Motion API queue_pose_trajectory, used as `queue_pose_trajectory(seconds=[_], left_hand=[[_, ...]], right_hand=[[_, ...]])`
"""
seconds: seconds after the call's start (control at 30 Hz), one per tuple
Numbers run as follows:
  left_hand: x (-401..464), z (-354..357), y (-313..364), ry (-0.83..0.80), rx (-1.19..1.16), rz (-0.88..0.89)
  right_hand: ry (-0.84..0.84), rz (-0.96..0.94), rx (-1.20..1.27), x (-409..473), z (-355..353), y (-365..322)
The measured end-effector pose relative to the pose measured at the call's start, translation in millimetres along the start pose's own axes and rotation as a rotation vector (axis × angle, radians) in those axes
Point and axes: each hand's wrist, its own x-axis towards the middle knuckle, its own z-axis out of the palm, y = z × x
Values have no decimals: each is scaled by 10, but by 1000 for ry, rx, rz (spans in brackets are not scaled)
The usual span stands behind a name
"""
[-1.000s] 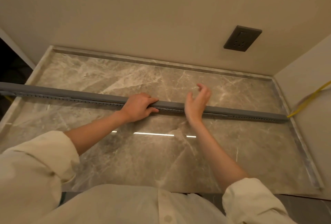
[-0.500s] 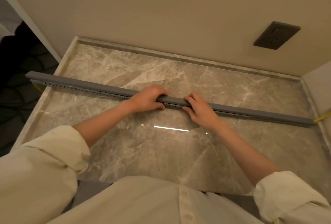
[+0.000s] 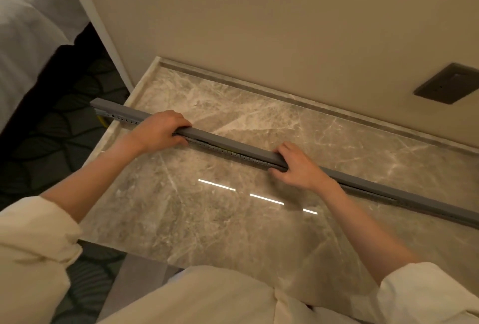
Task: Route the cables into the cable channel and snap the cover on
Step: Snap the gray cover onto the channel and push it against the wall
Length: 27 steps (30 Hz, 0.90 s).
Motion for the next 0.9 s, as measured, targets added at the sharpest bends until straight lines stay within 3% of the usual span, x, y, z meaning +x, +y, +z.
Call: queue_pose_trajectory(seconds=[0.27, 0.43, 0.57, 0.9], left_hand=[[-35, 93, -58, 111, -76, -71], [7, -10, -105, 48, -127, -88], [-43, -295, -344, -91, -52, -122], [-458, -696, -1077, -44, 152, -234]], right_hand=[[-18, -232, -10, 795, 234, -826], [-45, -267, -35, 1040, 302, -1045], [-32, -269, -68, 1061, 357, -1067], [-68, -325, -63, 1394, 369, -1450]])
